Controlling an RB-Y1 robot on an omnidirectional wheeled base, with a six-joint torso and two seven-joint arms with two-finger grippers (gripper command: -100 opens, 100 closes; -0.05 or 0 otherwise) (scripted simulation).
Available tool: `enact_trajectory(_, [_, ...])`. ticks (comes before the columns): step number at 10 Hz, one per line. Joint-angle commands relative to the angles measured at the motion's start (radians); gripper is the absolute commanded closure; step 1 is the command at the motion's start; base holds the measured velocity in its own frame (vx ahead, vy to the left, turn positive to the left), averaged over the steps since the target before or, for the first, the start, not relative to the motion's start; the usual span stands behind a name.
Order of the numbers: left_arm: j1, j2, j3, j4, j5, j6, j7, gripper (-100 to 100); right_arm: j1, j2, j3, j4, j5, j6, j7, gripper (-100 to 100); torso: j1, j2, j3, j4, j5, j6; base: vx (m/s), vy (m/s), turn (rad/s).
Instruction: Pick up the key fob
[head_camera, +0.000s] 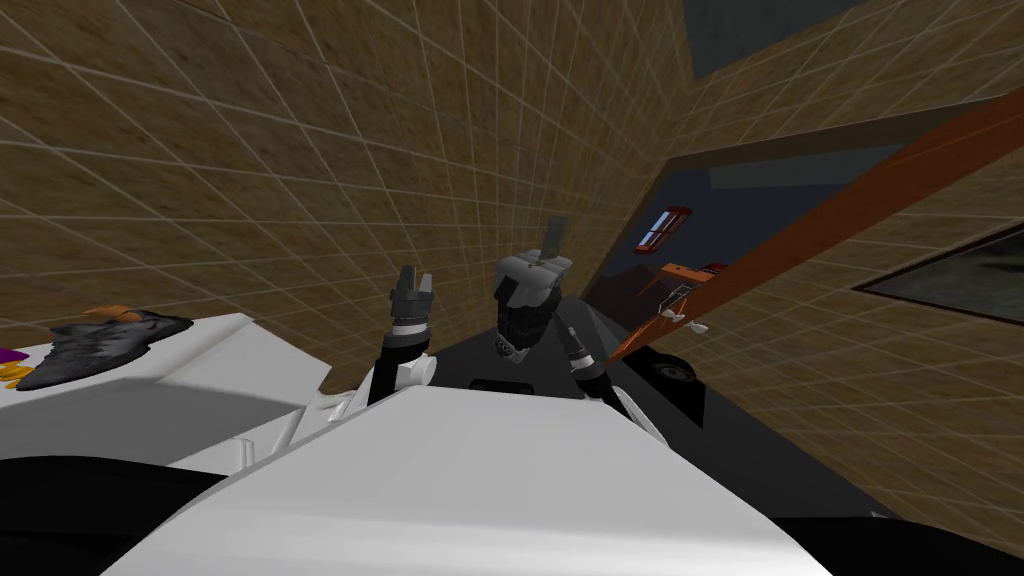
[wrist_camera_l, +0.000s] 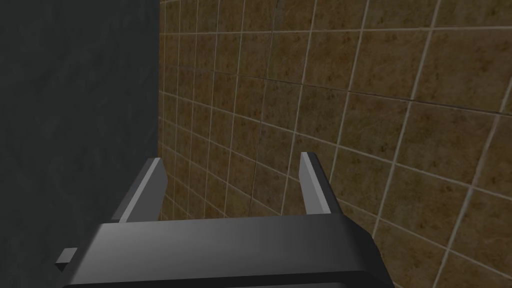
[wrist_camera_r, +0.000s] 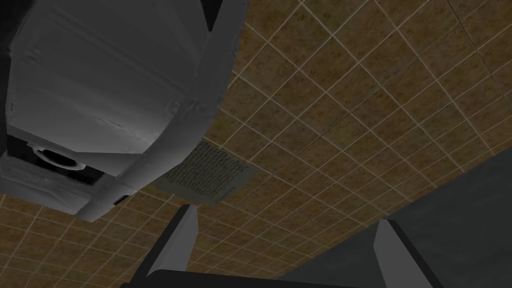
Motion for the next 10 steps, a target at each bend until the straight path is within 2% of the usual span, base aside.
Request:
enact_trajectory(1, [0.000, 0.000, 0.000, 0.000, 0.000, 0.000, 0.000, 0, 0.011, -0.050, 0.027, 0.013, -0.004, -0.008, 0.024, -100, 0.000, 0.000, 0.000, 0.000, 0.000, 0.000, -0.026, 0.022, 0.132])
enact_trajectory(3, [0.000, 0.000, 0.000, 0.000, 0.000, 0.000, 0.000, 0, 0.011, -0.094, 0.027, 0.013, -0.004, -0.008, 0.024, -100, 0.001, 0.000, 0.000, 0.000, 0.000, 0.000, -0.026, 0.009, 0.038])
enact_trajectory(4, [0.000, 0.000, 0.000, 0.000, 0.000, 0.000, 0.000, 0, 0.020, -0.134, 0.054, 0.030, -0.009, -0.017, 0.050, -100, 0.000, 0.000, 0.000, 0.000, 0.000, 0.000, -0.037, 0.011, 0.133])
enact_trajectory(5, [0.000, 0.000, 0.000, 0.000, 0.000, 0.000, 0.000, 0, 0.020, -0.164, 0.054, 0.030, -0.009, -0.017, 0.050, -100, 0.000, 0.000, 0.000, 0.000, 0.000, 0.000, -0.037, 0.012, 0.095])
enact_trajectory(6, [0.000, 0.000, 0.000, 0.000, 0.000, 0.000, 0.000, 0, 0.030, -0.194, 0.082, 0.048, -0.014, -0.027, 0.078, -100, 0.000, 0.000, 0.000, 0.000, 0.000, 0.000, -0.044, 0.022, 0.172])
enact_trajectory(8, [0.000, 0.000, 0.000, 0.000, 0.000, 0.000, 0.000, 0, 0.030, -0.247, 0.082, 0.048, -0.014, -0.027, 0.078, -100, 0.001, 0.001, 0.000, 0.000, 0.000, 0.000, -0.027, 0.012, 0.017])
enact_trajectory(9, [0.000, 0.000, 0.000, 0.000, 0.000, 0.000, 0.000, 0, 0.040, -0.281, 0.108, 0.067, -0.021, -0.038, 0.106, -100, 0.000, 0.000, 0.000, 0.000, 0.000, 0.000, -0.030, 0.022, 0.167])
enact_trajectory(10, [0.000, 0.000, 0.000, 0.000, 0.000, 0.000, 0.000, 0, 0.040, -0.309, 0.108, 0.067, -0.021, -0.038, 0.106, -100, 0.001, 0.000, 0.000, 0.000, 0.000, -0.001, -0.029, 0.018, 0.081])
